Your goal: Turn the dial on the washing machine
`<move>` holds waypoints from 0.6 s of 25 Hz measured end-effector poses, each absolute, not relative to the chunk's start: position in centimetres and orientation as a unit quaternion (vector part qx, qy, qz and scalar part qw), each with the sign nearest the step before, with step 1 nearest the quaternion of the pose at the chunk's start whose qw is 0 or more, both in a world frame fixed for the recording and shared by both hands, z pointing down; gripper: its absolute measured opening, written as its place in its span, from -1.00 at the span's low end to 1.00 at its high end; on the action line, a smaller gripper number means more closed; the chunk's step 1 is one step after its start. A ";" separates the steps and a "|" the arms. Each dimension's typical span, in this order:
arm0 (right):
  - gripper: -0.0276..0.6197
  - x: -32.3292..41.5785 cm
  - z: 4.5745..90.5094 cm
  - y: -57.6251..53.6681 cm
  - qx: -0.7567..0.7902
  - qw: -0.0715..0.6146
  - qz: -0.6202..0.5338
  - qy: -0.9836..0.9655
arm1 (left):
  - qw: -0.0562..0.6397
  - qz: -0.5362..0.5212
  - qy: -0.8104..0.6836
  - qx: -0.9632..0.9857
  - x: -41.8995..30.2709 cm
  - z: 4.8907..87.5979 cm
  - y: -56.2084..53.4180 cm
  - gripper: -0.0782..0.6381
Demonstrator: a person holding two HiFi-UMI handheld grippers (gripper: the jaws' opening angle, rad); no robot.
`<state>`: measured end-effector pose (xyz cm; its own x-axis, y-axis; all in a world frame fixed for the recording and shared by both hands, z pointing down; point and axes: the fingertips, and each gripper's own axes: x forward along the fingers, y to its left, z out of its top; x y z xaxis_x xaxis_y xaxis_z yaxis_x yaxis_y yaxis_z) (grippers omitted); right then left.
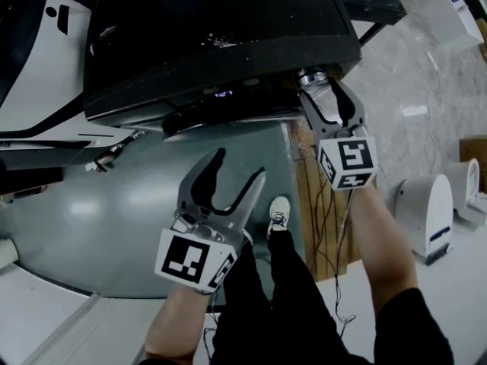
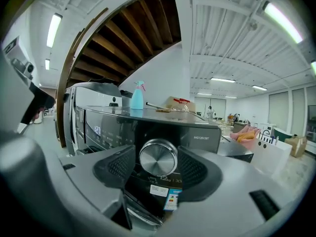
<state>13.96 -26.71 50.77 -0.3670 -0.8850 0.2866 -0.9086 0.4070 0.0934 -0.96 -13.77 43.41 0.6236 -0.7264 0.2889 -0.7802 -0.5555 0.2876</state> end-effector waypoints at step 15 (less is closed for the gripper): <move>-0.09 11.6 39.9 -22.0 0.503 0.092 0.033 -0.859 | 0.158 0.054 -0.444 0.880 -1.0 33.3 -12.7 -0.06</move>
